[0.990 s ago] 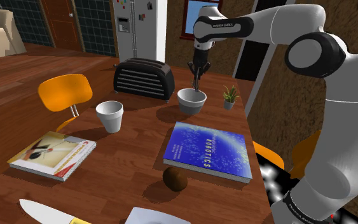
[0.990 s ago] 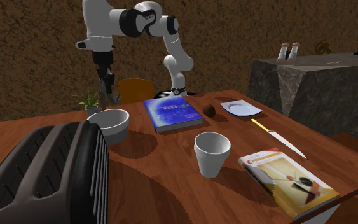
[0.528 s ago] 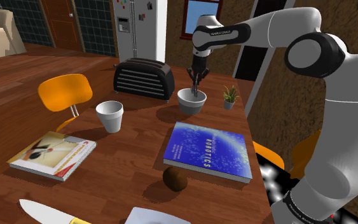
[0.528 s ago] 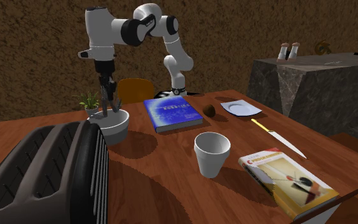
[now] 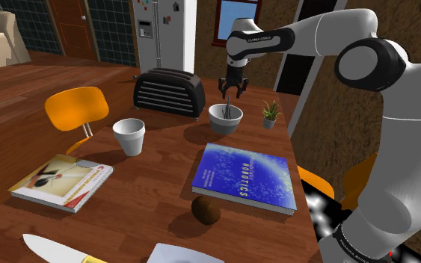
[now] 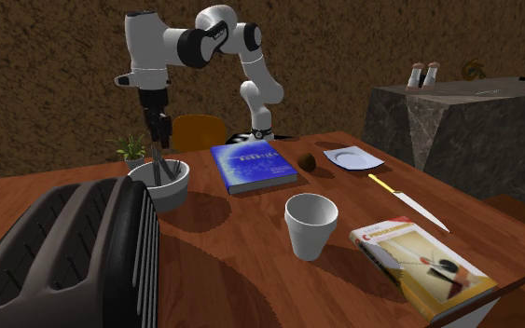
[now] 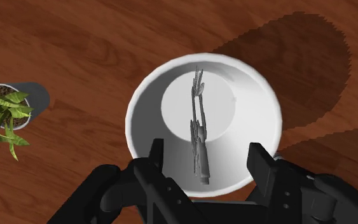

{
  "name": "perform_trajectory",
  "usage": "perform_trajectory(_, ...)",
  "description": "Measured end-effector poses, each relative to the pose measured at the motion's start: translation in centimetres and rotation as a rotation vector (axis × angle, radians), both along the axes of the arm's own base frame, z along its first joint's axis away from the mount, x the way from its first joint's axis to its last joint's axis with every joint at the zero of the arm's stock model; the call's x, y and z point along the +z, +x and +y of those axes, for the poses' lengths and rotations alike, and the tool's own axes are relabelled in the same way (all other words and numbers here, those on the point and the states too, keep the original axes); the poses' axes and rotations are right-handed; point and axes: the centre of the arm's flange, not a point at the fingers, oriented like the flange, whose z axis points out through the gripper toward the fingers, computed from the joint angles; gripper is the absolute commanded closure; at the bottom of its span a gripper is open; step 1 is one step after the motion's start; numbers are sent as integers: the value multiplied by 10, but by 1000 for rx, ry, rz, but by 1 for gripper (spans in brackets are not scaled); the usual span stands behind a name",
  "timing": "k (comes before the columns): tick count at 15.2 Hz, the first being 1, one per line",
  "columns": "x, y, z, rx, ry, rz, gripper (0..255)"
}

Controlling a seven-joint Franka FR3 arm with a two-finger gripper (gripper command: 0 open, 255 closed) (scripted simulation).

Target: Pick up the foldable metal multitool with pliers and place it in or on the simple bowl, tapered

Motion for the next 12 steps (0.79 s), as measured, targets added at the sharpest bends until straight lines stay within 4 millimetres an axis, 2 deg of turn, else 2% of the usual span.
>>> perform_trajectory(4,0,0,0,0,0,0,0)
perform_trajectory(9,45,-2,1,0,0,-1,0)
perform_trajectory(12,50,-1,2,0,0,0,0)
